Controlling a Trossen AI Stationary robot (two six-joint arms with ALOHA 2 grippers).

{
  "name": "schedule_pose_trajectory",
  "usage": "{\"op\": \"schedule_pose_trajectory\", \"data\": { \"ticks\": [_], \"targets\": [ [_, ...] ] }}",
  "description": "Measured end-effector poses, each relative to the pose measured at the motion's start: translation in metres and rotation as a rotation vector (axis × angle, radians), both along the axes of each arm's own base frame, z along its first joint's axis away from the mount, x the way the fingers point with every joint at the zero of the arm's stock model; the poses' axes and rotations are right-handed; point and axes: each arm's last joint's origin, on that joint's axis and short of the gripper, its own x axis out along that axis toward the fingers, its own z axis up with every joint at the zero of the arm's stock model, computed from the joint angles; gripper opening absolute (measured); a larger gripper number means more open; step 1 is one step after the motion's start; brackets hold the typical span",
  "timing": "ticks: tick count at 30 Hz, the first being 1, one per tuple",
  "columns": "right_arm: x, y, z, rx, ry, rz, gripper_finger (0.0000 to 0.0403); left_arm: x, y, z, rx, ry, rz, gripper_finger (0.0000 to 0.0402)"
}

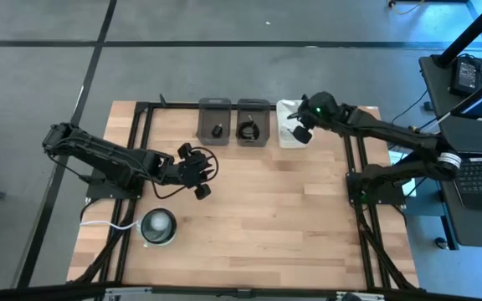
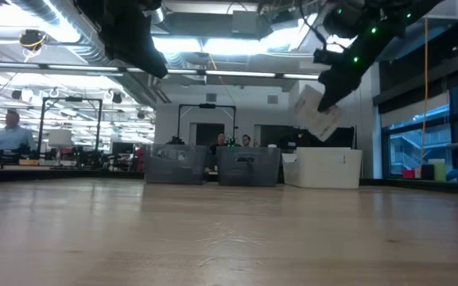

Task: Pick and place items into bin
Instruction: Put the white card reader box into the white bin

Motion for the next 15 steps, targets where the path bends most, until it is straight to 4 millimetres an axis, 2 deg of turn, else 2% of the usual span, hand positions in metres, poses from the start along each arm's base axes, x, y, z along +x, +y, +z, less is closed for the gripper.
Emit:
{"op": "schedule_pose_trajectory", "data": {
  "ticks": [6,15],
  "targets": [
    [-0.005,-0.018,-0.016,0.115,0.037,-0.041,0.0059,0.0,0.0,0.0,-0.001,0.0,-0.001,0.0072],
    [-0.008,-0.034,-0.034,0.232,0.053,-0.048,0.0059,0.001,0.004,0.0,-0.007,0.001,0.011,0.0072]
  ]
}}
